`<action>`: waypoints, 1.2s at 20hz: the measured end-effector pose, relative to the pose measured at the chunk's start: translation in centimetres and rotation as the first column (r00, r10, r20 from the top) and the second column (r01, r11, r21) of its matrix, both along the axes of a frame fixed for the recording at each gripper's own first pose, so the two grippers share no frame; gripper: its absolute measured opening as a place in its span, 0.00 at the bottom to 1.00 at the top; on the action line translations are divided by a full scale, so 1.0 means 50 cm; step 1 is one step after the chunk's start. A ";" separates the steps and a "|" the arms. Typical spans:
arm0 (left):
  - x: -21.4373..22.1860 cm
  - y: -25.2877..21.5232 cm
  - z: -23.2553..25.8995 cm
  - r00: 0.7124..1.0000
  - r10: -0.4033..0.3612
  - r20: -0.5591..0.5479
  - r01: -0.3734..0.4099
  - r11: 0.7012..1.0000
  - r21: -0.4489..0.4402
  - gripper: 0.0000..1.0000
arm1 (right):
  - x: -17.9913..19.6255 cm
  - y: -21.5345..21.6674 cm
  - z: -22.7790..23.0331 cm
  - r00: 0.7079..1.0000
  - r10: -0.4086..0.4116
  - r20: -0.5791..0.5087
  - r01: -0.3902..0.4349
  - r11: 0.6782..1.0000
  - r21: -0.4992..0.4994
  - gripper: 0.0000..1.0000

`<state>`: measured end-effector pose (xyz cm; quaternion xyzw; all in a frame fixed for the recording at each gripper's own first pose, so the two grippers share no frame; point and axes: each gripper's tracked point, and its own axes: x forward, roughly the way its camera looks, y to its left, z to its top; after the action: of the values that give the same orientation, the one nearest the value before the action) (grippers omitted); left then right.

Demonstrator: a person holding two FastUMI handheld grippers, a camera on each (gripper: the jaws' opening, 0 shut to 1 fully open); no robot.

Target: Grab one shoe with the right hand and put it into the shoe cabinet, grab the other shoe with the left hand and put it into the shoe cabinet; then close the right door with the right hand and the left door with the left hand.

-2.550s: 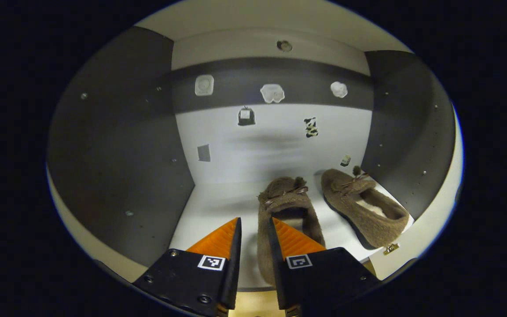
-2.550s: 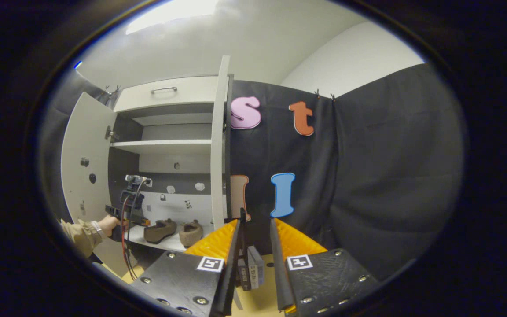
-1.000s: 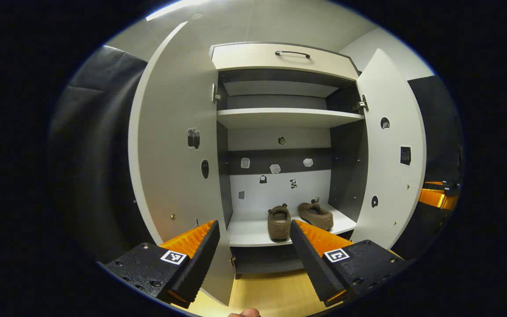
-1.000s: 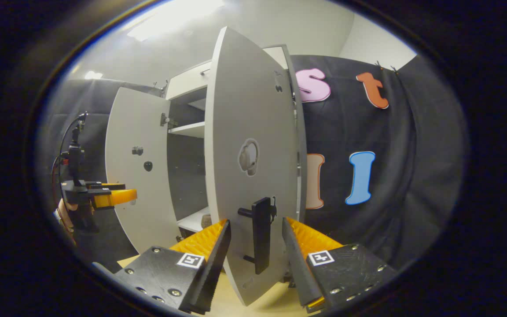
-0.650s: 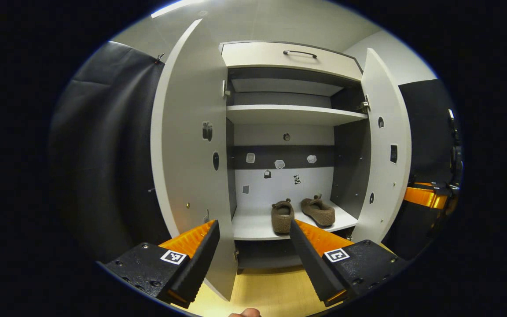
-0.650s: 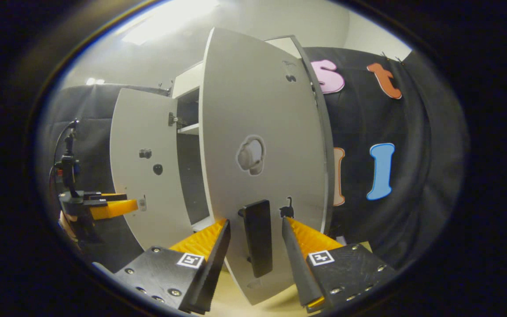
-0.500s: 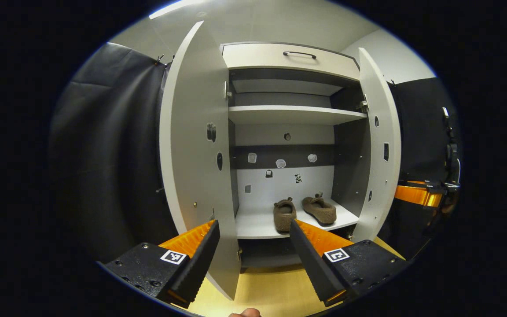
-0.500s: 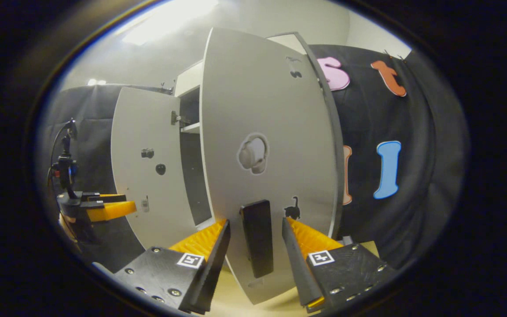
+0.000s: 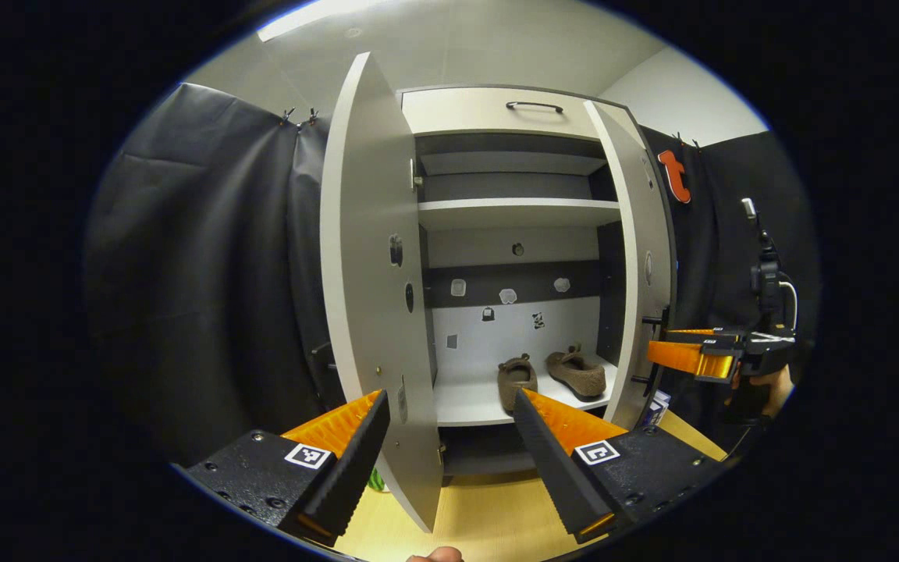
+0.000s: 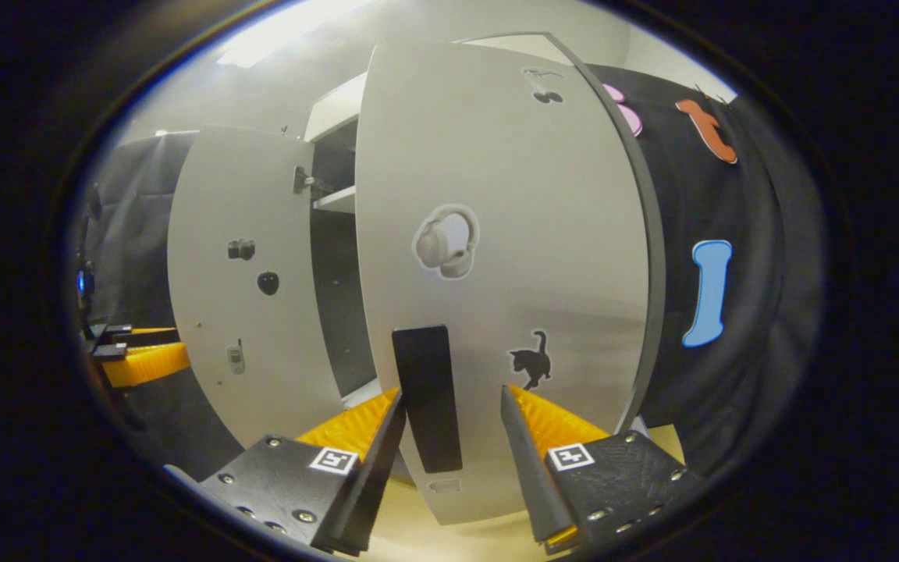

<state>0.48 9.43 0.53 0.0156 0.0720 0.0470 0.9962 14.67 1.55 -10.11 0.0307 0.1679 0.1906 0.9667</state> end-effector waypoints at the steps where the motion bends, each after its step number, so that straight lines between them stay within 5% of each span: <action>1: -0.004 0.002 0.001 1.000 0.002 0.000 -0.002 1.000 -0.005 0.98 | 0.008 0.000 -0.007 1.000 -0.012 0.000 0.012 1.000 -0.007 0.74; 13: -0.090 0.065 0.048 0.996 0.085 0.020 -0.085 0.996 -0.036 0.98 | 0.080 0.058 -0.052 0.996 -0.073 -0.044 0.077 0.994 0.081 0.72; 24: -0.125 0.218 0.025 0.973 0.232 0.002 -0.232 0.972 -0.031 1.00 | 0.111 0.074 -0.073 0.982 -0.184 0.049 0.186 0.981 -0.048 0.76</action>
<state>-5.79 20.35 1.78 -0.0083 0.0711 0.1621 0.9842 20.23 5.24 -13.77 0.0168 0.1480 0.0962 0.9842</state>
